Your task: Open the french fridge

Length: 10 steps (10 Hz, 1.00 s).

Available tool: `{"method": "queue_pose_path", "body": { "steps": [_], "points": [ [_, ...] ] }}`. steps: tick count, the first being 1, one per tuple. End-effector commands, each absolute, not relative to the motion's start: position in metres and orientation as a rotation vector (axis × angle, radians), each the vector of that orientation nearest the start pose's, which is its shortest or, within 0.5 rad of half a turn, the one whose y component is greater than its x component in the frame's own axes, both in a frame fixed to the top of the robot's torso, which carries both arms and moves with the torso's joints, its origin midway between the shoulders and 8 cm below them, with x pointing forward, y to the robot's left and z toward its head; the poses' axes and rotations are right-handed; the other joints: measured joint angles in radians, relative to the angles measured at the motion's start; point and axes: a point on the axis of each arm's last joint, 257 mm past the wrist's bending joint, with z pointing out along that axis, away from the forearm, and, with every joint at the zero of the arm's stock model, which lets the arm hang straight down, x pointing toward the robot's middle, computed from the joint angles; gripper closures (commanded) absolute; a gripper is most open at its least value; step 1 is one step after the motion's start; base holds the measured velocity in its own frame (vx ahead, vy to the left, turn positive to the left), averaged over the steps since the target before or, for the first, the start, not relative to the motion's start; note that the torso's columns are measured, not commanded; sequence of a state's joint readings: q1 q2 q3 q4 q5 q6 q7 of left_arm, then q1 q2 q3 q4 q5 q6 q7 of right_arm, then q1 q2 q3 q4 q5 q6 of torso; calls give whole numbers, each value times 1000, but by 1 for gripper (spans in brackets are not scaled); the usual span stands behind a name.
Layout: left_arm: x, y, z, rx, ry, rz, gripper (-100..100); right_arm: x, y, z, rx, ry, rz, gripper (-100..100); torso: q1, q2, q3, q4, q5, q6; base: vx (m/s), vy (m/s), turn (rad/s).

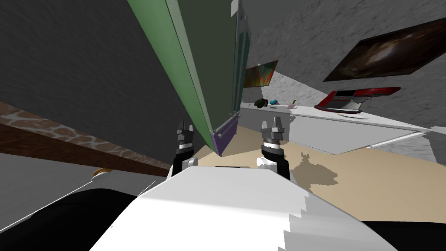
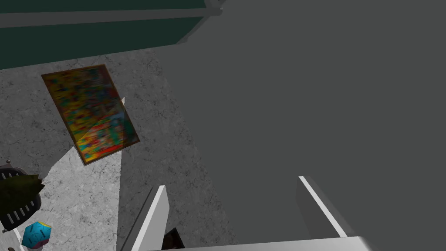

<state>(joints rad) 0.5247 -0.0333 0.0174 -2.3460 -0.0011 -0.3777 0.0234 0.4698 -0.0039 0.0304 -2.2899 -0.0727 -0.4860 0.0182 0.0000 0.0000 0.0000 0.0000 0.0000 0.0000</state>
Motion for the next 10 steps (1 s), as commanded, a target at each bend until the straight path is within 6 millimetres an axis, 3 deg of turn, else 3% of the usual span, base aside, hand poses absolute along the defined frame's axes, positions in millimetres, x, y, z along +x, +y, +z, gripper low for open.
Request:
{"method": "queue_pose_path", "body": {
  "steps": [1, 9, 10],
  "points": [
    [347, 293, 23, -752, 628, -1277, 0, 347, -274, 36, 679, 560, 1379, 0, 0, 40, -82, 41, 0, 0, 0, 0, 0],
    [347, 293, 23, -752, 627, -1277, 0, 347, -274, 36, 679, 559, 1379, 0, 0, 618, -1234, 617, 0, 0, 0, 0, 0],
    [349, 290, 20, -727, 675, -1271, -100, 347, -274, 36, 679, 559, 1379, 0, 0, 691, -1382, 691, 0, 0, -1, -18, -2]
  ]
}}
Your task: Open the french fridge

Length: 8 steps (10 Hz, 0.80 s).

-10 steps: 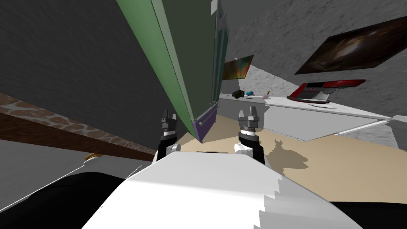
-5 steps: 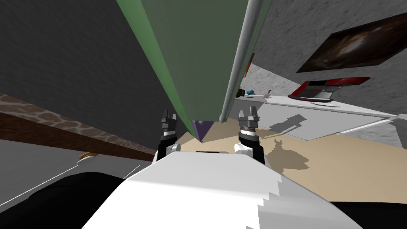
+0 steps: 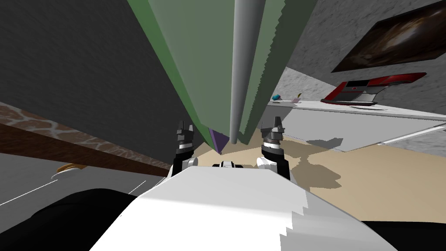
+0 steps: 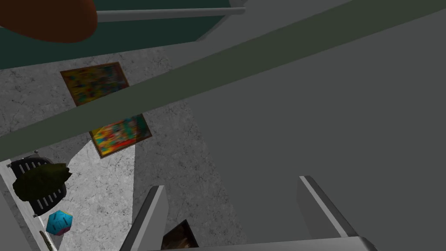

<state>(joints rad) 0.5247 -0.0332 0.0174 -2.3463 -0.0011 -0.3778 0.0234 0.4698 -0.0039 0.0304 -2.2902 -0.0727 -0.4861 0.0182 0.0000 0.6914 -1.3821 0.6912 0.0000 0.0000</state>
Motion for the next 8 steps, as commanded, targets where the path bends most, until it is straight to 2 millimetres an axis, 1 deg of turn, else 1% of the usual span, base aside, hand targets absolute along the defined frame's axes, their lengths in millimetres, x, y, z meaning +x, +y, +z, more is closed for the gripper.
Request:
{"method": "queue_pose_path", "body": {
  "steps": [1, 4, 8],
  "points": [
    [350, 289, 18, -715, 706, -1263, -100, 347, -274, 36, 680, 560, 1379, 0, -1, 34, -69, 33, 0, 0, -11, -48, -1],
    [354, 294, 7, -705, 793, -1227, -100, 347, -274, 36, 680, 560, 1379, 0, -2, 46, -94, 47, 0, 0, -14, -73, -2],
    [357, 313, -9, -744, 871, -1160, -100, 347, -274, 36, 680, 560, 1379, 0, -1, 48, -93, 47, 0, 0, -25, -114, -2]
  ]
}}
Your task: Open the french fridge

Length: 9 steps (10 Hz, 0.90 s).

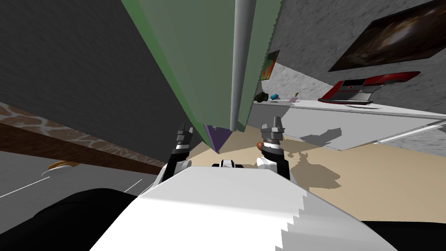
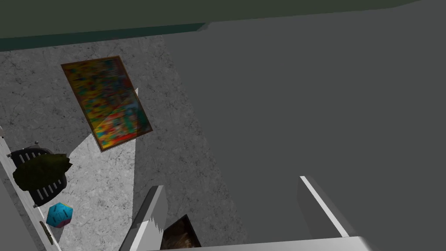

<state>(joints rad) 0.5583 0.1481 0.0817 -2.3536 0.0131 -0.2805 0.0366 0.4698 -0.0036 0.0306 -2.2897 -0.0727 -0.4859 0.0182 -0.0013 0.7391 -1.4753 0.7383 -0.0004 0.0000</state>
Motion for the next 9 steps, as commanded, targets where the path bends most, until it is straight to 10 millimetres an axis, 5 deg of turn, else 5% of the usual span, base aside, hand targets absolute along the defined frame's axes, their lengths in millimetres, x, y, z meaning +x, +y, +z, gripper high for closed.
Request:
{"method": "queue_pose_path", "body": {
  "steps": [1, 9],
  "points": [
    [357, 318, -12, -756, 886, -1142, -100, 347, -274, 36, 680, 560, 1379, 0, 1, -1, 0, 0, 0, 0, -12, -104, -2],
    [349, 357, -25, -837, 977, -1006, -100, 347, -274, 36, 680, 560, 1379, 0, 0, -2, -1, -1, 0, 0, -20, -117, -3]
  ]
}}
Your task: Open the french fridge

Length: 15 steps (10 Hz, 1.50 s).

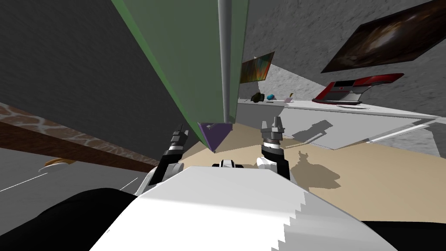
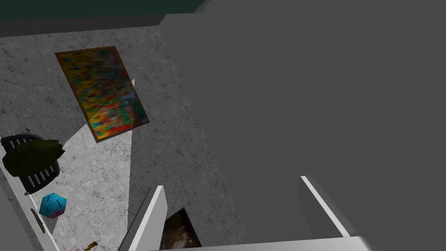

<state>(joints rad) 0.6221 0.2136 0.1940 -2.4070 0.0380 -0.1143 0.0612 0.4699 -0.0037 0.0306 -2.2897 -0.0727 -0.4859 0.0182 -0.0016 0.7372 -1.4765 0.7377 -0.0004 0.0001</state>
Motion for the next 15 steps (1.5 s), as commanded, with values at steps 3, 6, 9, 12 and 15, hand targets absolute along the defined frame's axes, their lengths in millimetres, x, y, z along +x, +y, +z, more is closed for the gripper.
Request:
{"method": "queue_pose_path", "body": {
  "steps": [3, 6, 9, 12, 15],
  "points": [
    [345, 375, -33, -861, 1043, -931, -100, 347, -274, 36, 680, 560, 1379, 0, 2, 2, 1, 1, 0, 0, -35, -144, -4],
    [343, 392, -43, -874, 1121, -855, -100, 347, -274, 36, 680, 560, 1379, 0, 1, 0, 0, 0, 0, 0, -24, -157, -3],
    [340, 407, -51, -885, 1183, -787, -100, 347, -274, 36, 680, 560, 1379, 0, 3, 1, 1, 0, 1, 0, -23, -128, -4],
    [336, 423, -57, -899, 1238, -715, -100, 347, -274, 36, 680, 560, 1379, 0, 2, 1, 1, 0, 0, 0, -25, -122, -3],
    [333, 431, -54, -896, 1281, -658, -100, 347, -274, 36, 680, 560, 1379, 0, 1, 0, 0, 0, 0, 0, -15, -128, -3]
  ]
}}
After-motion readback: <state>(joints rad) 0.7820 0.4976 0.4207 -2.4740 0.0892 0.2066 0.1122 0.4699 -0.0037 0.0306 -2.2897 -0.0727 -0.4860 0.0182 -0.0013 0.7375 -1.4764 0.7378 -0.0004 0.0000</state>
